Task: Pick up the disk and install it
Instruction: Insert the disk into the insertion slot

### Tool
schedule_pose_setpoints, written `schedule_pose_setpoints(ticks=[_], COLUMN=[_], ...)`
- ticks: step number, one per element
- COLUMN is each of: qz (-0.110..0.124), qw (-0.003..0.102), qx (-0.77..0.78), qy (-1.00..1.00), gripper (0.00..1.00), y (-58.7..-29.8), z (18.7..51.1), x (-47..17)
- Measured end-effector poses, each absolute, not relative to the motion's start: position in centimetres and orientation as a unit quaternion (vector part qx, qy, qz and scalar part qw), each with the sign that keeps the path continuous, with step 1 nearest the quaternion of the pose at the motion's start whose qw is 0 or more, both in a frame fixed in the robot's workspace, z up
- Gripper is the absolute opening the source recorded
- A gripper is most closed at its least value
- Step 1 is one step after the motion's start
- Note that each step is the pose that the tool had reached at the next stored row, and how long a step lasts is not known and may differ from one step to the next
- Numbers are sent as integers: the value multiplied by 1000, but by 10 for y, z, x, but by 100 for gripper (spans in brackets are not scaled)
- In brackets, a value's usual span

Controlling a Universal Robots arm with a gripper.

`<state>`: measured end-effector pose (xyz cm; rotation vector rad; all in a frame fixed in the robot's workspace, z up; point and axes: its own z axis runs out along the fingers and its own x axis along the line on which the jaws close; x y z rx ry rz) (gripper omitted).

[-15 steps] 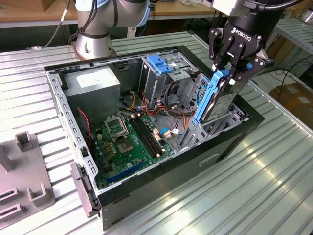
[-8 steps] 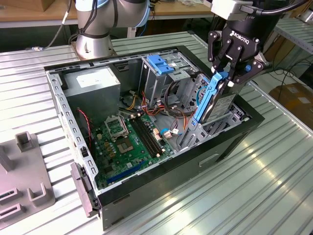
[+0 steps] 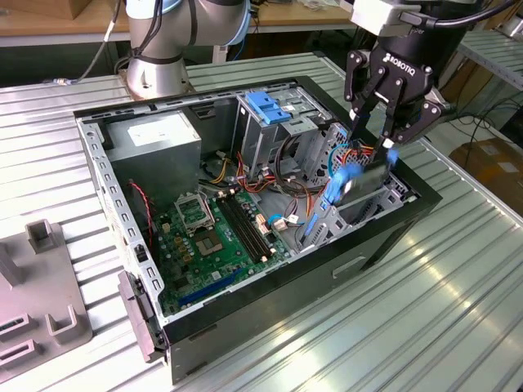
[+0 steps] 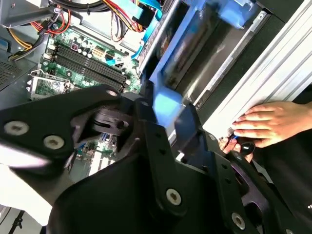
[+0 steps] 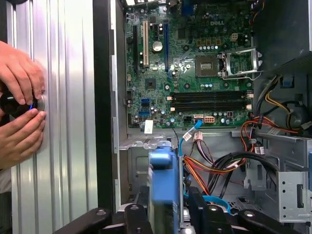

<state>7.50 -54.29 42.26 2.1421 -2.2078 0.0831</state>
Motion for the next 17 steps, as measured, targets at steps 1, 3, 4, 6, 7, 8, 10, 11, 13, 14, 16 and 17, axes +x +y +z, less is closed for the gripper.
schedule_pose_setpoints(ticks=[1,3,4,6,7,8,10,11,13,14,16,17], qz=[27,27,27,27,27,27,27,27,27,27,27,27], qw=[32,32,32,32,32,32,32,32,32,32,32,32], qx=[696,696,696,696,696,696,696,696,696,696,696,696], qy=[-717,-717,-717,-717,-717,-717,-717,-717,-717,-717,-717,-717], gripper=[44,51,51,49,42,36,24,24,12,11,11,11], y=[-543,-543,-543,-543,-543,-543,-543,-543,-543,-543,-543,-543], z=[423,422,419,415,413,411,407,405,400,396,392,389], x=[75,75,75,75,76,76,80,82,89,93,99,102])
